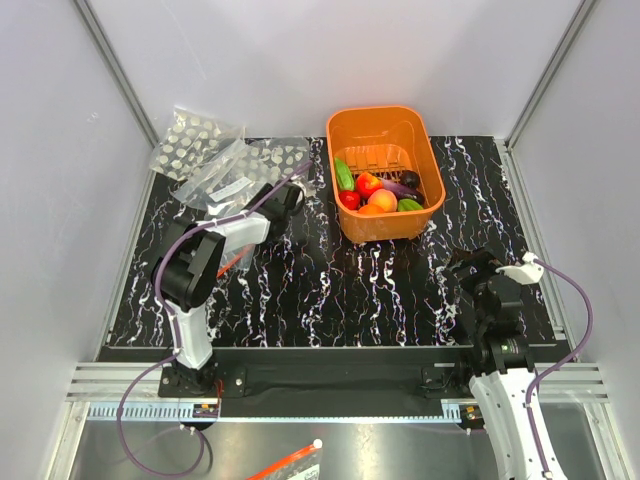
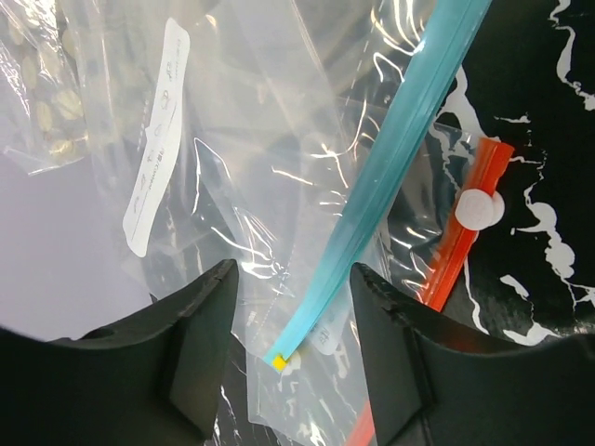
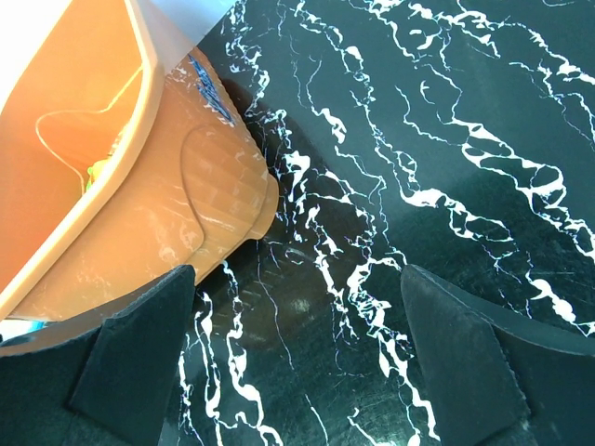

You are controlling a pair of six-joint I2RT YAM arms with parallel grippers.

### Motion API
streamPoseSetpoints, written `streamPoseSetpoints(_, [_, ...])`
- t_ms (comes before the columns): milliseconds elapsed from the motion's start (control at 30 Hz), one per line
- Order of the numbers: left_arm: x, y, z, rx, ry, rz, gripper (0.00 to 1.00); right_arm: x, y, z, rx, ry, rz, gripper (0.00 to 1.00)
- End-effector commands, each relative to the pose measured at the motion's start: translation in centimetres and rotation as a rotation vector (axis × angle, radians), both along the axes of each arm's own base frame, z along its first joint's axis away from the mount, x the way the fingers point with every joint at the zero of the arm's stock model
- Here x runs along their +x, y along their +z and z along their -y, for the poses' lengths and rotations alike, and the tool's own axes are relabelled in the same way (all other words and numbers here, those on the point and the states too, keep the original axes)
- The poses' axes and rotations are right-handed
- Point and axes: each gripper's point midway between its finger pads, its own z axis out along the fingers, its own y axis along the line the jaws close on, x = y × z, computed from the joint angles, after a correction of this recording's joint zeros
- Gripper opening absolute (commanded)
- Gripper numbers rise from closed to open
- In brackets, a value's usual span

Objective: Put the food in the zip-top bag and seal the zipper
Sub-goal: Pick up the zipper food storage bag at the center of the board.

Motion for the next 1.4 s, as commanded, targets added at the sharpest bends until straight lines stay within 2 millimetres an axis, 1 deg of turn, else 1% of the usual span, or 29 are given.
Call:
streamPoseSetpoints(0, [1.4,1.1,0.6,-0.017,0.01,0.069,0.55,0.4,0.4,-0.2,-0.007,0.015,0.02,1.0])
streamPoseSetpoints(133, [1.4,0.5,0.1,-0.014,0.021,0.065,0.41,0.4,0.5,-0.3,-0.006,0.015,0.021,1.0])
streamPoseSetpoints(233, [1.6,-0.3,0.0,-0.009,0.029,0.053,0.36,0.4,0.5,-0.2,-0.007,0.013,0.022,1.0])
streamPoseSetpoints(300, [1.6,-0.6,0.1,-0.016,0.03,0.046,0.36,0.4,0.4,-0.3,-0.006,0.015,0.019,1.0])
streamPoseSetpoints(333, [1.6,-0.8,0.1,-0.015,0.03,0.04,0.37,0.4,0.4,-0.2,-0.009,0.012,0.018,1.0])
streamPoseSetpoints(433, [1.5,-0.7,0.2,-0.019,0.031,0.043,0.5,0.5,0.4,-0.2,-0.007,0.013,0.02,1.0])
streamPoseSetpoints(467, [1.5,-0.5,0.3,-0.025,0.024,0.045,0.57,0.5,0.5,-0.3,-0.006,0.015,0.021,1.0])
streamPoseSetpoints(600, [1.2,-0.4,0.6,-0.045,0.006,0.045,0.66,0.5,0.3,-0.2,-0.007,0.01,0.016,1.0])
streamPoseSetpoints(667, [1.4,-0.3,0.4,-0.04,0.015,0.052,0.66,0.5,0.3,-0.2,-0.008,0.012,0.014,1.0])
streamPoseSetpoints(733, [1.7,-0.1,0.4,-0.029,0.022,0.058,0.62,0.5,0.3,-0.2,-0.006,0.013,0.013,1.0])
streamPoseSetpoints(800, [1.8,0.0,0.5,-0.032,0.026,0.055,0.54,0.5,0.3,-0.2,-0.008,0.012,0.016,1.0])
streamPoseSetpoints(900, [2.4,0.1,0.5,-0.015,0.037,0.06,0.46,0.5,0.3,-0.2,-0.005,0.013,0.013,1.0])
streamPoseSetpoints(933, [2.4,-0.4,0.4,0.002,0.044,0.051,0.41,0.5,0.3,-0.2,-0.006,0.012,0.014,1.0])
streamPoseSetpoints(1000, [2.8,-0.3,0.0,0.023,0.064,0.062,0.38,0.5,0.3,-0.2,-0.008,0.012,0.014,1.0])
streamPoseSetpoints(1033, [2.9,-0.8,-0.1,0.033,0.072,0.054,0.36,0.5,0.3,-0.2,-0.006,0.013,0.014,1.0])
streamPoseSetpoints(1100, [3.2,-0.8,-0.1,0.044,0.088,0.061,0.31,0.5,0.4,-0.2,-0.007,0.012,0.016,1.0])
streamPoseSetpoints(1133, [3.2,-1.2,-0.3,0.056,0.094,0.056,0.29,0.5,0.4,-0.2,-0.006,0.013,0.018,1.0])
streamPoseSetpoints(1167, [3.3,-1.1,-0.3,0.061,0.103,0.058,0.19,0.5,0.3,-0.2,-0.006,0.012,0.016,0.99])
streamPoseSetpoints(1233, [3.5,-0.2,-0.1,0.047,0.118,0.062,0.09,0.5,0.3,-0.2,-0.006,0.013,0.016,1.0])
streamPoseSetpoints(1267, [3.6,0.2,-0.2,0.049,0.13,0.069,0.01,0.5,0.3,-0.2,-0.008,0.013,0.014,1.0])
streamPoseSetpoints(1333, [3.7,1.8,0.0,0.02,0.159,0.081,0.0,0.5,0.3,-0.2,-0.008,0.013,0.014,1.0])
streamPoseSetpoints(1367, [3.6,2.2,0.3,0.003,0.157,0.077,0.0,0.5,0.3,-0.2,-0.009,0.012,0.014,1.0])
